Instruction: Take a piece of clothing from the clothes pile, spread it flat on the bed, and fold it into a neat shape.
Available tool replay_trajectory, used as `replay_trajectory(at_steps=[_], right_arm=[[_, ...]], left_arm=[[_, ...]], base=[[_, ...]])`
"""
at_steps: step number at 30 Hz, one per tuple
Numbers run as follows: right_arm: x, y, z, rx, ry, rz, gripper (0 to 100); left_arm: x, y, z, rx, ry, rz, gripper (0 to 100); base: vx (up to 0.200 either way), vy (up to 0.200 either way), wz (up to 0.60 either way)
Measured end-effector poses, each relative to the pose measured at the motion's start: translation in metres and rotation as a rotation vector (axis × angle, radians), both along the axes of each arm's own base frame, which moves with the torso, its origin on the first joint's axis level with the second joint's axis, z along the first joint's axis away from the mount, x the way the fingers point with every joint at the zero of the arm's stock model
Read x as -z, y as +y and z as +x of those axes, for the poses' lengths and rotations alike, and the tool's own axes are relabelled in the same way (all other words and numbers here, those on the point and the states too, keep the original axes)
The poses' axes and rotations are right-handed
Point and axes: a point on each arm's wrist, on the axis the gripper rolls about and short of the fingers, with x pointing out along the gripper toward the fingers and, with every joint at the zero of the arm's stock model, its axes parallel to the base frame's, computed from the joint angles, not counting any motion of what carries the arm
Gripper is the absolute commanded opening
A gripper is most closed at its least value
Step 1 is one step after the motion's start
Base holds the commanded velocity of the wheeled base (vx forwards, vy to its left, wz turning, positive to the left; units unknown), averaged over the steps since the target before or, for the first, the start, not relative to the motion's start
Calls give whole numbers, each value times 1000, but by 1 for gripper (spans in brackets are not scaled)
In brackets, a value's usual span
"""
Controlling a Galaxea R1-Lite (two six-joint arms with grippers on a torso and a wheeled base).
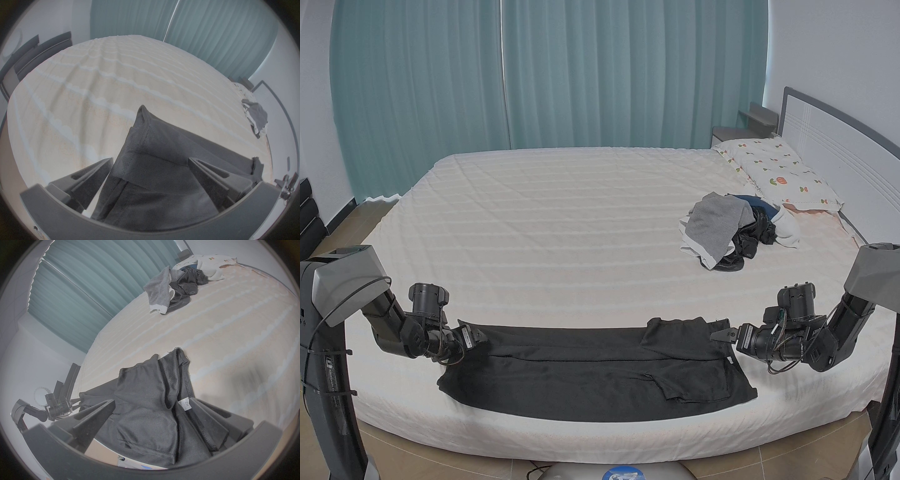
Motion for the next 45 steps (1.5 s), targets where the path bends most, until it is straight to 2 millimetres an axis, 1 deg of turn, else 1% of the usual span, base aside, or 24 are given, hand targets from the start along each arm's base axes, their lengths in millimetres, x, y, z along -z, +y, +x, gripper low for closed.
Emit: replay_trajectory(at_steps=[4, 5, 11, 15, 20, 31, 39, 43, 45], right_arm=[[-3, 0, -4, -1, -2, 1, 100], [-4, 0, -4, -1, -3, 2, 100], [-6, 0, -6, -1, -5, 3, 100], [-6, 0, -7, -1, -3, 3, 100], [-7, -2, -10, 3, 2, 3, 100], [-9, -4, -15, 8, 5, 3, 100], [-11, -5, -16, 10, 4, 5, 100], [-12, -5, -17, 32, 13, 32, 100], [-13, -5, -17, 38, 5, 41, 100]], left_arm=[[7, -1, 3, 20, 10, 19, 100], [8, -1, 3, 21, 13, 19, 0], [10, -2, 2, 30, 4, 23, 0], [6, -3, 2, 26, -23, 18, 0], [-3, 2, -2, 12, -41, 18, 0], [-26, 32, -7, -57, -75, 18, 0], [-38, 58, -16, -76, -58, -59, 0], [-45, 61, -20, -86, -49, -77, 0], [-49, 56, -21, -84, -47, -85, 0]], base=[[0, 0, 0], [0, 0, 0], [0, 0, 0], [0, 0, 0], [0, 0, 0], [0, 0, 0], [0, 0, 0], [0, 0, 0], [0, 0, 0]])
